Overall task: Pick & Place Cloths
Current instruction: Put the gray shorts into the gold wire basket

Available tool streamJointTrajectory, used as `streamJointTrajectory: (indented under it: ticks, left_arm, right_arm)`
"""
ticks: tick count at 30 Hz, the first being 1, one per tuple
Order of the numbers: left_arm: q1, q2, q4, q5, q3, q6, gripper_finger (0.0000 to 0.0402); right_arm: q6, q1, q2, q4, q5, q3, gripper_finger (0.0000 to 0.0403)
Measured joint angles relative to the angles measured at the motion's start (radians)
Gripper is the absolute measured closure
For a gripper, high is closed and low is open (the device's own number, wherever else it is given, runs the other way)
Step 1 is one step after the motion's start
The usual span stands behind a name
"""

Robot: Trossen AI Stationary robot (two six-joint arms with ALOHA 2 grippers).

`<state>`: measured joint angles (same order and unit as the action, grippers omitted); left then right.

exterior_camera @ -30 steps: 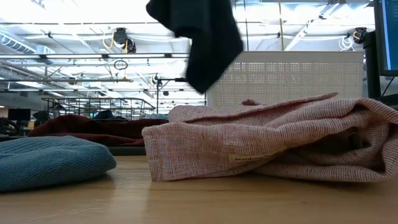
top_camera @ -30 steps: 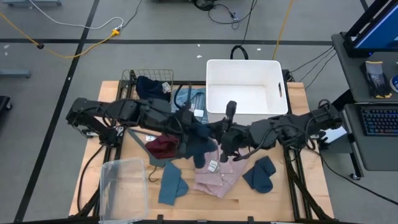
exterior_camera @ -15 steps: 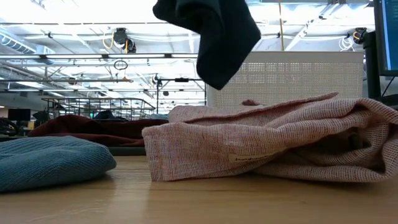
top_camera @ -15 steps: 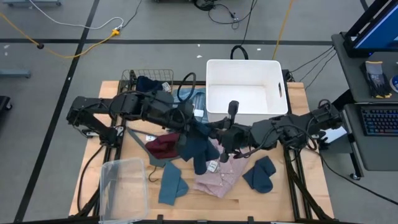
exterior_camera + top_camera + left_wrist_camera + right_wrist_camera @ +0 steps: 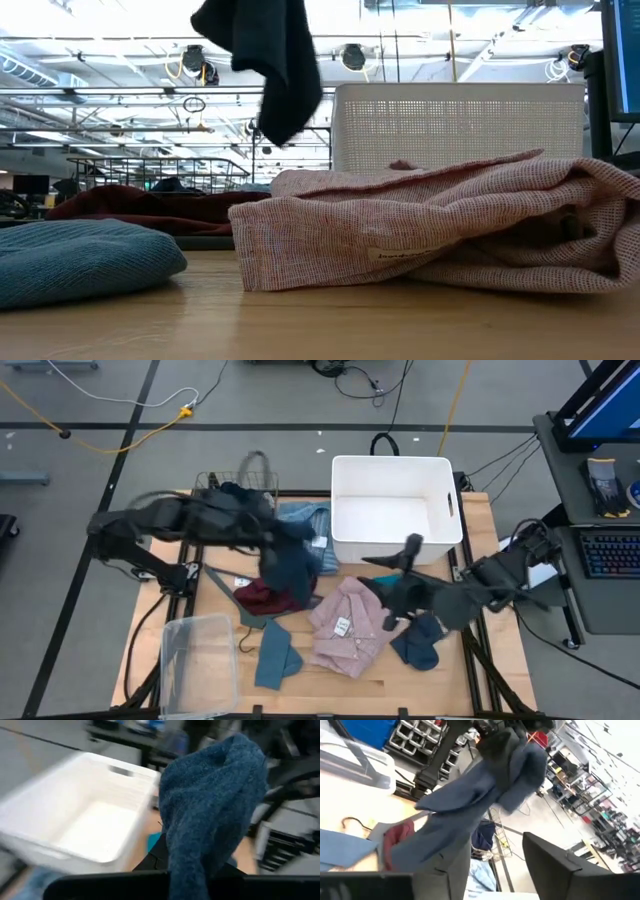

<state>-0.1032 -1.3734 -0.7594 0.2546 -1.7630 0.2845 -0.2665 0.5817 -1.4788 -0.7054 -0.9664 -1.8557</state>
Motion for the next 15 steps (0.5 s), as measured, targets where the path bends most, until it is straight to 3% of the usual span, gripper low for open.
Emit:
streamJointTrajectory:
  ticks: [9, 12, 15]
  left_arm:
    - [0.030, 0.130, 0.056, 0.401, 0.000, -0.287, 0.0389]
    - [0.075, 0.136, 0.077, 0.485, 0.000, -0.403, 0.0389]
    - [0.141, 0.133, 0.053, 0.506, 0.001, -0.450, 0.0389]
  right_arm:
    - [0.125, 0.097, 0.081, -0.059, -0.006, 0.000, 0.0209]
    - [0.159, 0.126, 0.112, -0.110, -0.003, 0.000, 0.0215]
    - [0.243, 0.159, 0.147, -0.190, -0.003, 0.000, 0.0224]
